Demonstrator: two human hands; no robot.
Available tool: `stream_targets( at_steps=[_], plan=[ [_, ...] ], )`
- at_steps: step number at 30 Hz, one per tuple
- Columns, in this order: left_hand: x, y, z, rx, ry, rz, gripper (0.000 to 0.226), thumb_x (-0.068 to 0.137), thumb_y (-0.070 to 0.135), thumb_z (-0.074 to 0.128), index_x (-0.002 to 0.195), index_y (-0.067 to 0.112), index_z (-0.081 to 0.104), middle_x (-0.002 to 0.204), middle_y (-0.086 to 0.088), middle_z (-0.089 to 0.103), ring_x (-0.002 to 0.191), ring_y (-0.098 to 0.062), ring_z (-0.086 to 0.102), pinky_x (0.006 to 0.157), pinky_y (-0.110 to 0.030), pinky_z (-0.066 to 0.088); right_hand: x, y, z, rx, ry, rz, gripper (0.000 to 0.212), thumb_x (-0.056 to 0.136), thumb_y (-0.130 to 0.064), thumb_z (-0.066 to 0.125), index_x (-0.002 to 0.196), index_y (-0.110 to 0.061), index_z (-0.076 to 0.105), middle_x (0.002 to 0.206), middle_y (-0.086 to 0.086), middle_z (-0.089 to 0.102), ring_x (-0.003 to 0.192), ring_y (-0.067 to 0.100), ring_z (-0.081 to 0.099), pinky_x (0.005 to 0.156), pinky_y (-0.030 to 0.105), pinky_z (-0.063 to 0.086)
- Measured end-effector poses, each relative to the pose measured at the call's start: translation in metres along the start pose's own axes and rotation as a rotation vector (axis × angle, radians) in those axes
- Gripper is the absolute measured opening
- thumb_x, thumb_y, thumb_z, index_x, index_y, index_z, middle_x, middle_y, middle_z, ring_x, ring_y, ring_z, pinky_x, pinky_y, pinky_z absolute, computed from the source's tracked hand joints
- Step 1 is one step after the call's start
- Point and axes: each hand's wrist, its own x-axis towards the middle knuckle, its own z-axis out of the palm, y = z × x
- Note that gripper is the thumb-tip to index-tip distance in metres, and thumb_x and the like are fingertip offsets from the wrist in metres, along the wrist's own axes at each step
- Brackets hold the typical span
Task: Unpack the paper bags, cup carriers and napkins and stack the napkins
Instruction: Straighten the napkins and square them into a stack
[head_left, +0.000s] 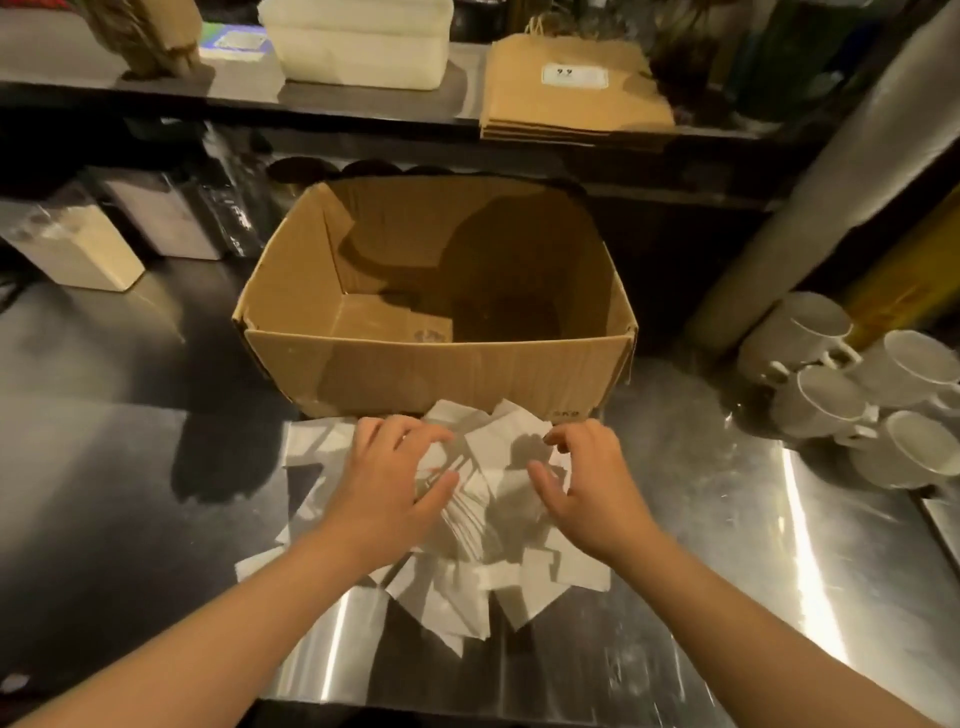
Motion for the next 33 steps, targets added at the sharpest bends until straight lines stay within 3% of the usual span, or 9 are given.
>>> stream_targets(
  at_steps=[3, 6, 12, 16, 20, 22, 24, 28, 33],
  plan=[
    [-0.005, 0.007, 0.018, 0.029, -0.039, 0.071, 0.044, 0.089, 0.057, 0.063, 0.13, 0.046, 0.049, 0.127, 0.022, 0.041, 0.124, -0.011, 0.029, 0.109, -0.039, 0.039, -0.014, 0.002, 0.007, -0.165, 0.051, -0.222, 0.05, 0.088, -0.065, 0.057, 0.124, -0.031, 0.053, 0.113, -0.015, 0.038, 0.108, 0.01, 0.035, 0.095, 0.03, 0.037],
    [-0.005, 0.009, 0.03, 0.047, -0.03, 0.098, 0.048, 0.084, 0.053, 0.066, 0.128, 0.049, 0.05, 0.122, 0.025, 0.04, 0.119, -0.008, 0.029, 0.105, -0.037, 0.038, -0.018, -0.002, 0.021, -0.251, 0.004, -0.265, 0.061, 0.082, -0.074, 0.053, 0.132, -0.04, 0.043, 0.117, -0.015, 0.033, 0.112, 0.011, 0.029, 0.097, 0.032, 0.029],
    [0.003, -0.003, 0.047, 0.035, 0.09, 0.156, 0.046, 0.087, 0.054, 0.07, 0.13, 0.046, 0.057, 0.119, 0.027, 0.046, 0.117, -0.006, 0.034, 0.097, -0.026, 0.033, -0.01, 0.005, 0.051, -0.237, 0.085, -0.271, 0.046, 0.09, -0.064, 0.053, 0.13, -0.042, 0.043, 0.121, -0.018, 0.039, 0.114, 0.009, 0.03, 0.097, 0.035, 0.028],
    [0.005, -0.01, 0.054, 0.047, 0.113, 0.19, 0.043, 0.087, 0.051, 0.072, 0.128, 0.045, 0.059, 0.118, 0.028, 0.05, 0.116, -0.003, 0.034, 0.094, -0.015, 0.03, -0.008, 0.016, 0.055, -0.163, 0.15, -0.326, 0.031, 0.091, -0.051, 0.059, 0.12, -0.045, 0.047, 0.113, -0.026, 0.04, 0.11, 0.0, 0.034, 0.101, 0.037, 0.027],
    [0.014, -0.01, 0.058, 0.034, 0.148, 0.218, 0.032, 0.084, 0.051, 0.073, 0.109, 0.044, 0.055, 0.108, 0.028, 0.052, 0.106, 0.0, 0.038, 0.089, -0.015, 0.035, 0.003, 0.027, 0.062, -0.15, 0.249, -0.424, 0.023, 0.089, -0.048, 0.054, 0.11, -0.04, 0.058, 0.101, -0.029, 0.044, 0.092, -0.004, 0.043, 0.098, 0.035, 0.042],
    [0.023, -0.006, 0.057, -0.031, 0.213, 0.226, 0.031, 0.084, 0.05, 0.074, 0.107, 0.042, 0.054, 0.105, 0.027, 0.054, 0.102, 0.003, 0.044, 0.083, -0.015, 0.038, 0.008, 0.028, 0.06, 0.0, 0.314, -0.418, 0.016, 0.09, -0.044, 0.051, 0.101, -0.036, 0.06, 0.092, -0.027, 0.053, 0.088, -0.001, 0.055, 0.081, 0.021, 0.051],
    [0.031, 0.001, 0.054, -0.159, 0.286, 0.225, 0.028, 0.086, 0.048, 0.075, 0.105, 0.043, 0.054, 0.101, 0.025, 0.055, 0.098, 0.004, 0.051, 0.072, -0.012, 0.04, 0.013, 0.026, 0.056, 0.27, 0.394, -0.381, 0.008, 0.093, -0.036, 0.057, 0.094, -0.031, 0.063, 0.086, -0.019, 0.063, 0.087, 0.004, 0.063, 0.066, 0.018, 0.055],
    [0.044, 0.007, 0.056, -0.288, 0.301, 0.253, 0.015, 0.091, 0.044, 0.07, 0.099, 0.041, 0.059, 0.091, 0.02, 0.062, 0.085, 0.0, 0.06, 0.061, -0.011, 0.043, 0.022, 0.031, 0.053, 0.757, 0.407, -0.219, 0.013, 0.099, -0.026, 0.06, 0.095, -0.019, 0.069, 0.09, -0.008, 0.071, 0.089, 0.016, 0.07, 0.068, 0.029, 0.062],
    [0.043, 0.019, 0.075, -0.259, 0.256, 0.33, 0.004, 0.094, 0.044, 0.068, 0.092, 0.041, 0.068, 0.088, 0.031, 0.064, 0.082, 0.009, 0.06, 0.06, -0.005, 0.045, 0.019, 0.034, 0.047, 0.912, 0.382, -0.11, 0.022, 0.101, -0.032, 0.058, 0.094, -0.017, 0.073, 0.08, -0.007, 0.071, 0.083, 0.018, 0.066, 0.063, 0.027, 0.055]
  ],
)
